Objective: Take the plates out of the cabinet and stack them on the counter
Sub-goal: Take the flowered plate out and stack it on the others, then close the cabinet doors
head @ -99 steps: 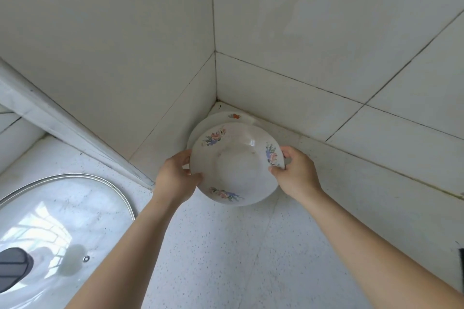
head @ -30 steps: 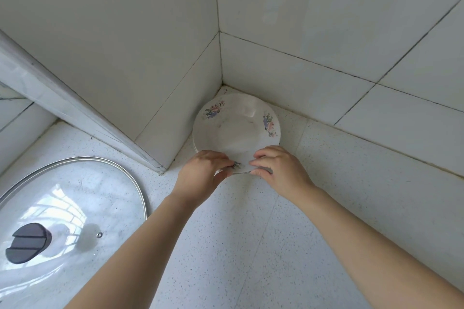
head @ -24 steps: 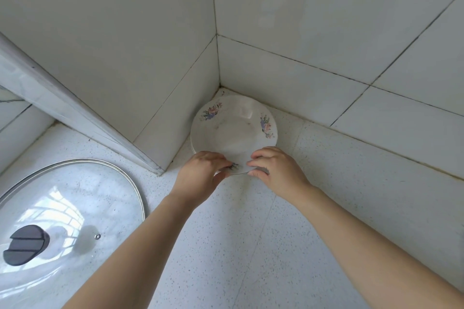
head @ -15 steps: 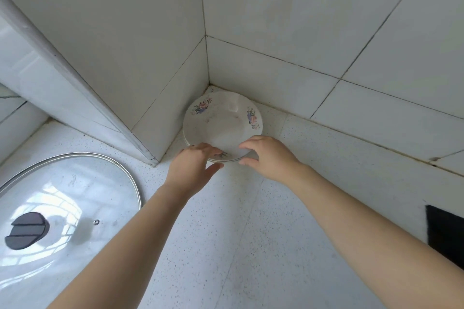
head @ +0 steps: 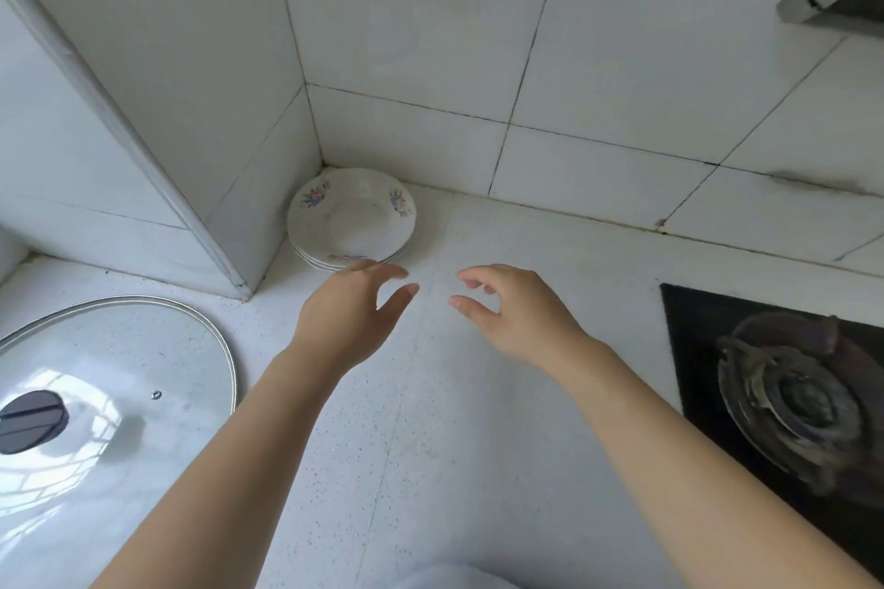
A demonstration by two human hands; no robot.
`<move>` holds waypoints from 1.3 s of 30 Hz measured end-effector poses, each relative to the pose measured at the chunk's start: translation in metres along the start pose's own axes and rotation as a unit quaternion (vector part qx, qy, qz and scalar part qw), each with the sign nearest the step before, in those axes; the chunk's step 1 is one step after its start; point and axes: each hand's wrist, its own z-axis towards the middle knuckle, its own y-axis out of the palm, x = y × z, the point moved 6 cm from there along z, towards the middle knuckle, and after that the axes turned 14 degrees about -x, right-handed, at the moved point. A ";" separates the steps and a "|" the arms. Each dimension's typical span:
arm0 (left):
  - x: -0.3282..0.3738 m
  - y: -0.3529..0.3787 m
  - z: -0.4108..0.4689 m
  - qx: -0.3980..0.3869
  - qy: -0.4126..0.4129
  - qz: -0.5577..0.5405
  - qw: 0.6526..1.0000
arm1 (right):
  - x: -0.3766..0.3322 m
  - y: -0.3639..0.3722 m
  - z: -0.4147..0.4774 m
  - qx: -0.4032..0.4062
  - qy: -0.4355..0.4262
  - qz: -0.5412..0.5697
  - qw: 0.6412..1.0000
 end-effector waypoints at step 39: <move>0.503 0.346 -0.365 -0.335 0.491 0.072 0.801 | 0.205 0.112 -0.741 0.425 0.405 0.202 0.784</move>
